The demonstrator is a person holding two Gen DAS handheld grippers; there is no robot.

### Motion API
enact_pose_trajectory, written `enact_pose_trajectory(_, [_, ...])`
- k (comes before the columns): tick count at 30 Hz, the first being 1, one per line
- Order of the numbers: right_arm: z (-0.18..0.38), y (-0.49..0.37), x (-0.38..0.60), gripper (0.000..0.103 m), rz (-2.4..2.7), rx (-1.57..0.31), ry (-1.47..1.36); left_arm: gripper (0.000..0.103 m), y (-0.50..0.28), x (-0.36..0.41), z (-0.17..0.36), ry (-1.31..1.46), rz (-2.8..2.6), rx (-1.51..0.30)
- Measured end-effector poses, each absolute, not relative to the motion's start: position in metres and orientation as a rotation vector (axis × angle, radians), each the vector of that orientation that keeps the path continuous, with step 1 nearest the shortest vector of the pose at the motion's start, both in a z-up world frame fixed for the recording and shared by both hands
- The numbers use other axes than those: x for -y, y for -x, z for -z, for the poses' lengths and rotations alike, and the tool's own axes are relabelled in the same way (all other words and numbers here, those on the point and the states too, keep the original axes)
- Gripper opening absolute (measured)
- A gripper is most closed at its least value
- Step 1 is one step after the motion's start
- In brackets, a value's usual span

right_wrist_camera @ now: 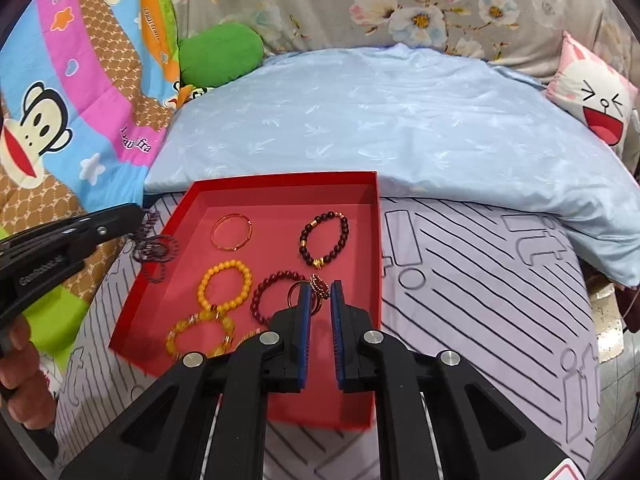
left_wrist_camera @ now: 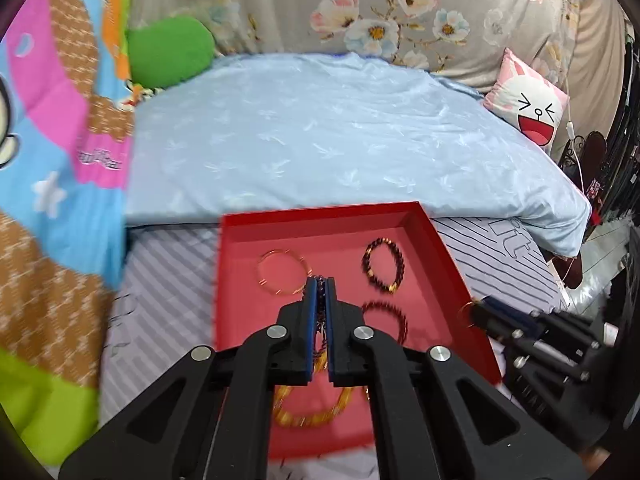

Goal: Organize jewelry
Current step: 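Carry the strand and ring into the tray and open both tools, then withdraw both open tools from the tray to the gold hoop earrings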

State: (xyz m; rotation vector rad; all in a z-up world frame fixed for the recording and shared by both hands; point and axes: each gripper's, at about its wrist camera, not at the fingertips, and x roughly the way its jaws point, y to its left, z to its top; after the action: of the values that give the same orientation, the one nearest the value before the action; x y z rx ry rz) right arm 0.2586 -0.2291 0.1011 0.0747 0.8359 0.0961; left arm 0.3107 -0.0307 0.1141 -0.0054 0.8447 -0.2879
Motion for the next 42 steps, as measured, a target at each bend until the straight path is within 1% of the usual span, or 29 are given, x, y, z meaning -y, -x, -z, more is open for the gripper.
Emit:
enact_pose_trajectory(6, [-0.080, -0.295, 0.222, 0.009, -0.109, -0.875, -0.059, 0.003, -0.356, 0.059, -0.084, 0.013, 0.327, -0.890])
enact_pose_trajectory(11, [-0.071, -0.310, 0.223, 0.009, -0.108, -0.892, -0.068, 0.005, -0.370, 0.060, -0.071, 0.069, 0.341, -0.914])
enact_pose_trajectory(12, [-0.070, -0.312, 0.223, 0.009, -0.110, -0.894, -0.069, 0.008, -0.371, 0.055, -0.069, 0.090, 0.337, -0.919])
enact_pose_trajectory(13, [-0.069, -0.314, 0.222, 0.009, -0.113, -0.894, -0.066, 0.016, -0.372, 0.051, -0.068, 0.105, 0.327, -0.921])
enact_pose_trajectory(14, [-0.068, -0.315, 0.221, 0.009, -0.114, -0.895, -0.064, 0.026, -0.372, 0.046, -0.068, 0.124, 0.317, -0.922])
enact_pose_trajectory(16, [-0.066, -0.318, 0.219, 0.010, -0.117, -0.897, -0.061, 0.037, -0.372, 0.032, -0.066, 0.164, 0.284, -0.924])
enact_pose_trajectory(23, [-0.065, -0.316, 0.215, 0.021, -0.106, -0.880, -0.053, 0.038, -0.366, 0.010, -0.064, 0.166, 0.227, -0.923])
enact_pose_trajectory(33, [-0.077, -0.293, 0.214, 0.022, -0.101, -0.869, -0.070, 0.038, -0.342, -0.002, -0.066, 0.179, 0.205, -0.928])
enact_pose_trajectory(42, [-0.093, -0.241, 0.213, 0.024, -0.103, -0.858, -0.093, 0.038, -0.290, -0.005, -0.082, 0.173, 0.224, -0.911])
